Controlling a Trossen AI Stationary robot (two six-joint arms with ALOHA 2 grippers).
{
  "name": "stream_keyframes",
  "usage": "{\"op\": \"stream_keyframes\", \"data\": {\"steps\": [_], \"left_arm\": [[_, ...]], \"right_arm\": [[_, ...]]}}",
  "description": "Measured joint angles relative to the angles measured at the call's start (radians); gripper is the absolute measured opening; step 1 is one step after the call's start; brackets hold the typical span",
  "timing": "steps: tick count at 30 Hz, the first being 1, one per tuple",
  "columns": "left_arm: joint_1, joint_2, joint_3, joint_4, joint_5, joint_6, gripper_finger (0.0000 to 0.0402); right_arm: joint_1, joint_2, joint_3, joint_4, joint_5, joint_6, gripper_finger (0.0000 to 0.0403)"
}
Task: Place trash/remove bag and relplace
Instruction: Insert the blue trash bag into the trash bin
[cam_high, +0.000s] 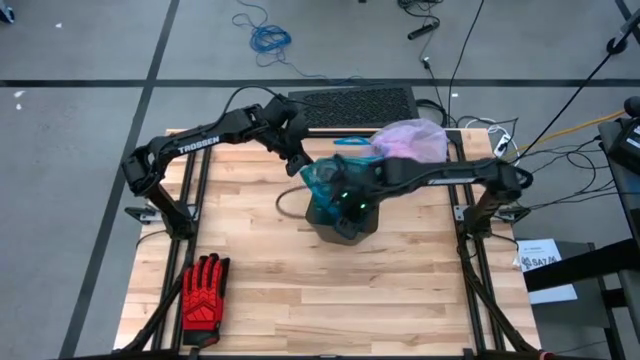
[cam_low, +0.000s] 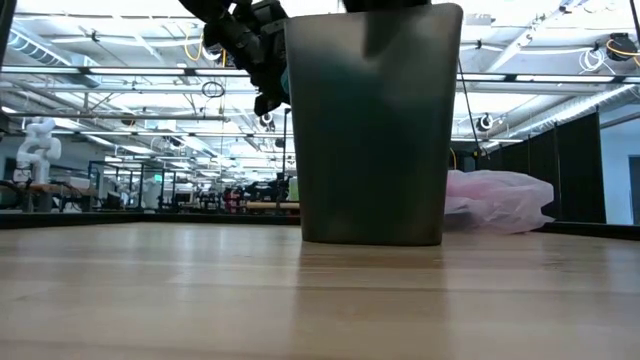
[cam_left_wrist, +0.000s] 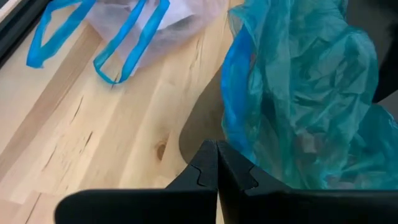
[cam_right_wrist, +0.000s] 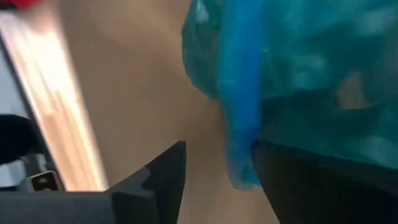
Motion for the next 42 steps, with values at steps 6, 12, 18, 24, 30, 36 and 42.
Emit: {"op": "stream_keyframes", "data": {"steps": [6, 12, 18, 24, 30, 36, 42], "left_arm": [[0.0, 0.0, 0.0, -0.02, 0.003, 0.029, 0.0], [0.0, 0.0, 0.0, -0.037, 0.003, 0.044, 0.0], [0.006, 0.0, 0.0, -0.048, 0.003, 0.044, 0.0], [0.018, -0.022, 0.0, -0.041, 0.004, 0.043, 0.0], [0.085, -0.122, 0.023, -0.037, 0.053, 0.041, 0.0], [0.128, -0.237, 0.061, 0.019, 0.381, -0.051, 0.0], [0.091, -0.315, 0.071, 0.01, 0.48, -0.116, 0.0038]], "right_arm": [[0.02, 0.096, 0.0, 0.001, 0.016, 0.009, 0.0154], [0.038, 0.086, 0.0, -0.007, 0.026, 0.029, 0.0023], [0.067, 0.006, 0.0, -0.002, -0.009, 0.071, 0.0003], [0.085, -0.065, 0.0, 0.005, -0.009, 0.116, 0.0001], [0.084, -0.09, 0.0, 0.026, -0.01, 0.127, 0.0], [0.052, -0.092, 0.0, 0.126, -0.024, 0.13, 0.0], [0.002, -0.092, 0.0, 0.229, -0.084, 0.134, 0.0]]}}
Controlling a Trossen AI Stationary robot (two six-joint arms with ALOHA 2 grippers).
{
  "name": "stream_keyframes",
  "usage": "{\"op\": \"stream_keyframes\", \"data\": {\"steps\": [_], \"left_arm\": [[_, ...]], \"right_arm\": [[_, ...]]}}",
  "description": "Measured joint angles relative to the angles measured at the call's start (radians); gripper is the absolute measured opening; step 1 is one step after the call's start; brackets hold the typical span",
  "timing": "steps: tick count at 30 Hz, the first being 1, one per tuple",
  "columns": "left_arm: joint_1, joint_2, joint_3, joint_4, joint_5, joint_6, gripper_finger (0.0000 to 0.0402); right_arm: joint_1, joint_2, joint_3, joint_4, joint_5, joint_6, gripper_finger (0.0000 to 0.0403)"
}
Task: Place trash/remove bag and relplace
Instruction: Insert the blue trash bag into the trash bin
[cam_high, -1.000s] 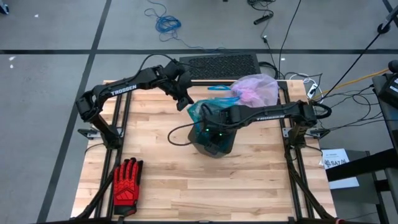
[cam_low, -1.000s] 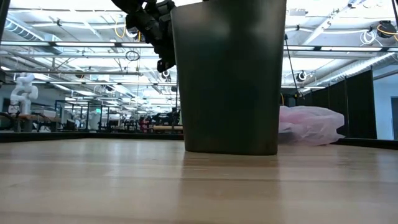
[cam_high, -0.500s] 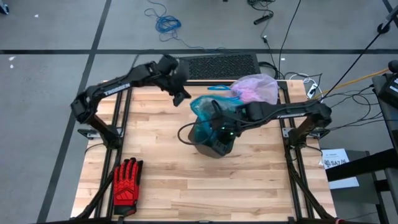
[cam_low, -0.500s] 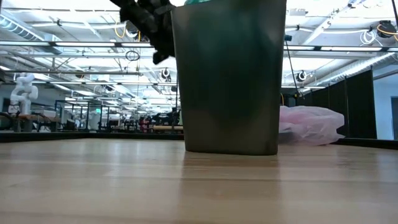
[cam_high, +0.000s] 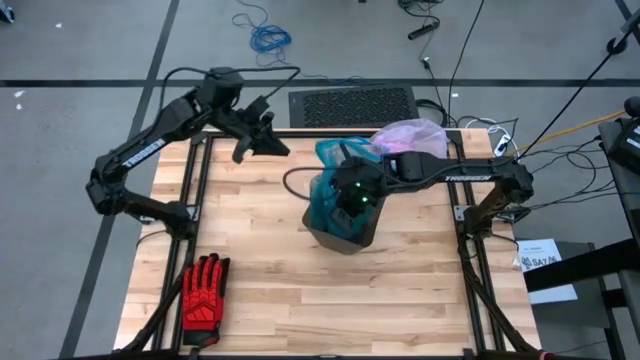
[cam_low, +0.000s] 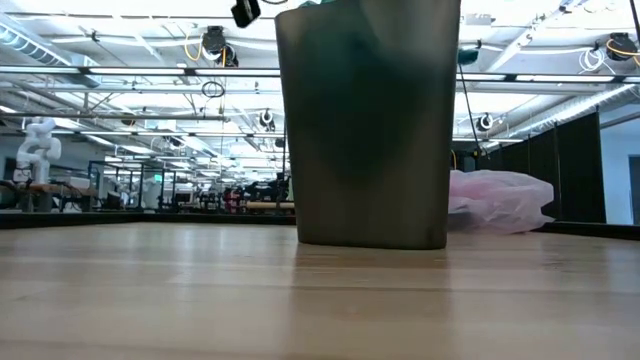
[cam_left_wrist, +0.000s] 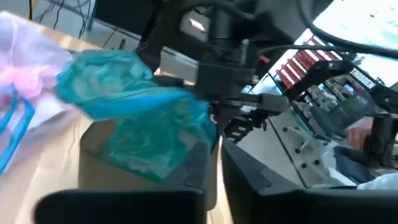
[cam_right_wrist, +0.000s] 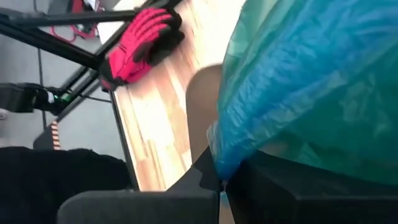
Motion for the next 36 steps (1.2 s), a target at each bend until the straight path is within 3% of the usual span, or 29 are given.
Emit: {"op": "stream_keyframes", "data": {"steps": [9, 15, 26, 36], "left_arm": [[-0.073, -0.043, 0.0, 0.009, -0.073, -0.028, 0.013], [-0.144, -0.043, 0.0, 0.01, -0.149, -0.078, 0.0164], [-0.279, -0.01, 0.0, -0.001, -0.318, -0.227, 0.0172], [-0.334, 0.06, 0.0, 0.011, -0.396, -0.438, 0.0172]], "right_arm": [[-0.091, 0.0, 0.0, 0.09, -0.061, 0.063, 0.0], [-0.15, 0.0, 0.0, 0.178, -0.092, 0.175, 0.0], [-0.223, 0.0, 0.0, 0.296, -0.106, 0.264, 0.0], [-0.241, 0.0, 0.0, 0.349, -0.102, 0.266, 0.0]]}}
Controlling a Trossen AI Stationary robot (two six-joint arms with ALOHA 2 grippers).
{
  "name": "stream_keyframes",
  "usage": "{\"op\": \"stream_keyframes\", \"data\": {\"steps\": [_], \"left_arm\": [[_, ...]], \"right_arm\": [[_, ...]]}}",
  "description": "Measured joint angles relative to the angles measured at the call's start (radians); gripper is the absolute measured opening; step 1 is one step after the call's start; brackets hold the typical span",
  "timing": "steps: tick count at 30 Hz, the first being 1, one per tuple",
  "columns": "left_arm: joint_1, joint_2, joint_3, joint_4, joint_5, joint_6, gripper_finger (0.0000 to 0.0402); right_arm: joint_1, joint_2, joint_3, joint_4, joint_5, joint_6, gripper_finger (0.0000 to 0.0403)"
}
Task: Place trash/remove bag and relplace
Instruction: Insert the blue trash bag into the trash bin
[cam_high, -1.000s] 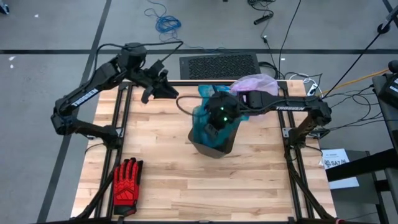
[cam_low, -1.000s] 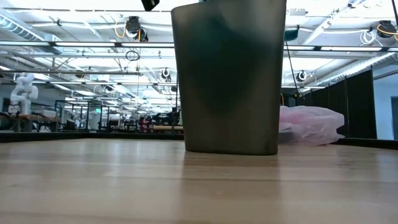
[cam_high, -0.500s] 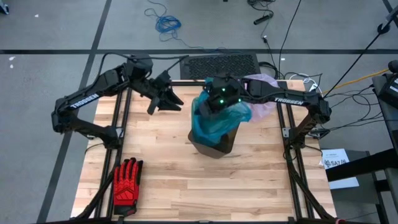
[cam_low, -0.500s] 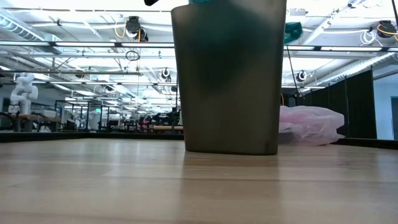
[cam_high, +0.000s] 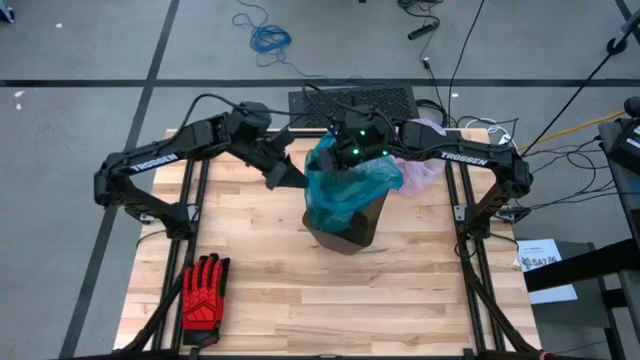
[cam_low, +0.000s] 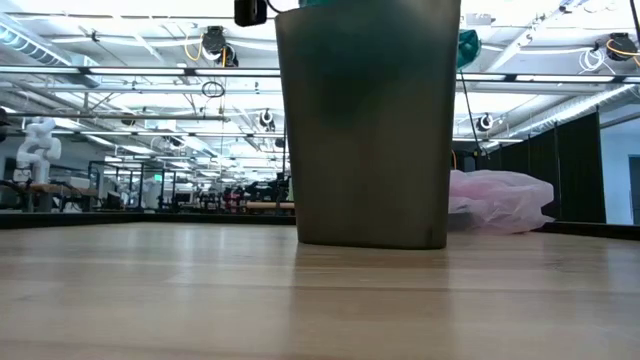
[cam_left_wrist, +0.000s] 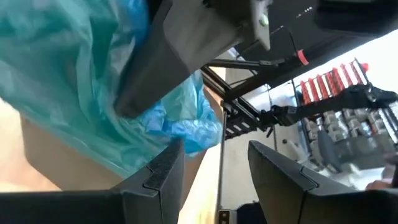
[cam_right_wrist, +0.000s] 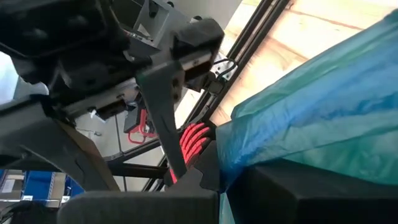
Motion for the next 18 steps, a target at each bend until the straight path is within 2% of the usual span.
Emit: {"op": "stream_keyframes", "data": {"steps": [9, 18], "left_arm": [[-0.018, 0.049, 0.0, 0.065, -0.037, -0.11, 0.0172], [-0.024, 0.056, -0.001, 0.064, -0.049, -0.144, 0.0171]], "right_arm": [[0.001, 0.0, 0.0, 0.025, 0.0, -0.012, 0.0], [0.001, 0.0, 0.0, 0.024, 0.0, -0.036, 0.0]]}}
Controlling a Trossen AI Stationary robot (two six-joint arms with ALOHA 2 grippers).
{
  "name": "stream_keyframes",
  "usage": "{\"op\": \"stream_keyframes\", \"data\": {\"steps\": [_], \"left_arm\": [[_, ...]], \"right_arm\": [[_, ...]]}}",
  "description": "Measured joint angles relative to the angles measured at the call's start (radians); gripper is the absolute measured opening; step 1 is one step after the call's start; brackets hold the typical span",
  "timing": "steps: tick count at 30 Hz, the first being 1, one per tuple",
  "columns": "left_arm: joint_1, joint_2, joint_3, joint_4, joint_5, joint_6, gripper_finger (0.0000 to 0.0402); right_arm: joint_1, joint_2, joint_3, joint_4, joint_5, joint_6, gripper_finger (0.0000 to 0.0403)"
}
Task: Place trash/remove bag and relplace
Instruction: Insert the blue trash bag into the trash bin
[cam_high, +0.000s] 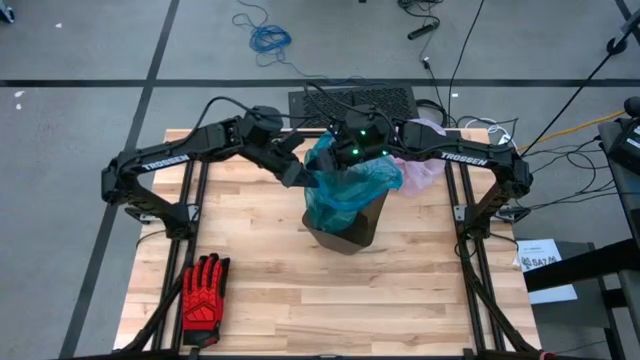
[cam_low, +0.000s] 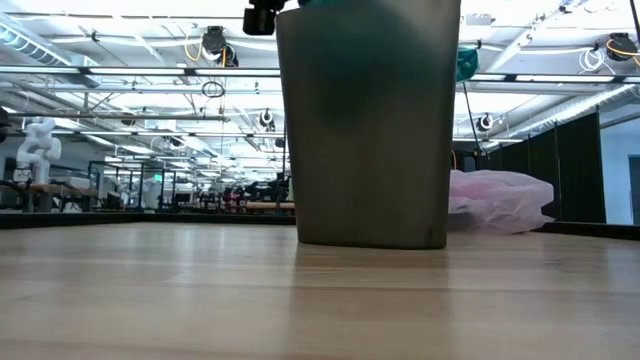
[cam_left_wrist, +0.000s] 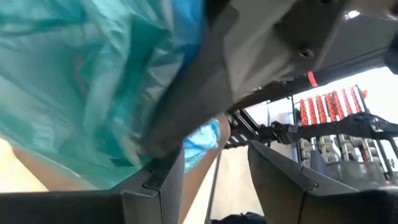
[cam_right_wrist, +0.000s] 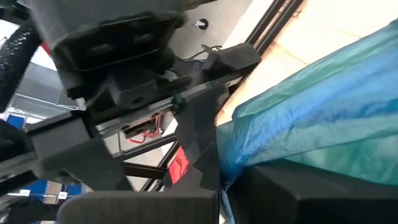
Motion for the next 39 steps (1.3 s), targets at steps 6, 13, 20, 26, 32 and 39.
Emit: {"op": "stream_keyframes", "data": {"steps": [6, 13, 20, 26, 32, 39], "left_arm": [[-0.024, -0.067, 0.0, 0.004, -0.001, 0.126, 0.0171], [-0.097, -0.101, 0.001, 0.055, -0.035, 0.575, 0.0171], [-0.14, -0.082, 0.0, 0.049, -0.172, 0.856, 0.0171], [-0.156, -0.071, 0.0, 0.025, -0.275, 1.011, 0.0171], [-0.157, -0.049, 0.0, -0.023, -0.374, 1.106, 0.0171], [-0.156, -0.026, 0.0, -0.022, -0.407, 1.116, 0.0171]], "right_arm": [[0.0, 0.0, 0.0, 0.0, -0.002, -0.036, 0.0], [0.0, 0.0, 0.0, 0.0, -0.003, -0.085, 0.0], [-0.003, 0.0, 0.0, -0.001, -0.004, -0.105, 0.0], [-0.008, 0.0, 0.0, 0.001, -0.005, -0.105, 0.0], [-0.008, 0.0, 0.0, 0.015, -0.007, -0.086, 0.0], [-0.008, 0.0, 0.0, 0.04, -0.016, -0.074, 0.0]]}}
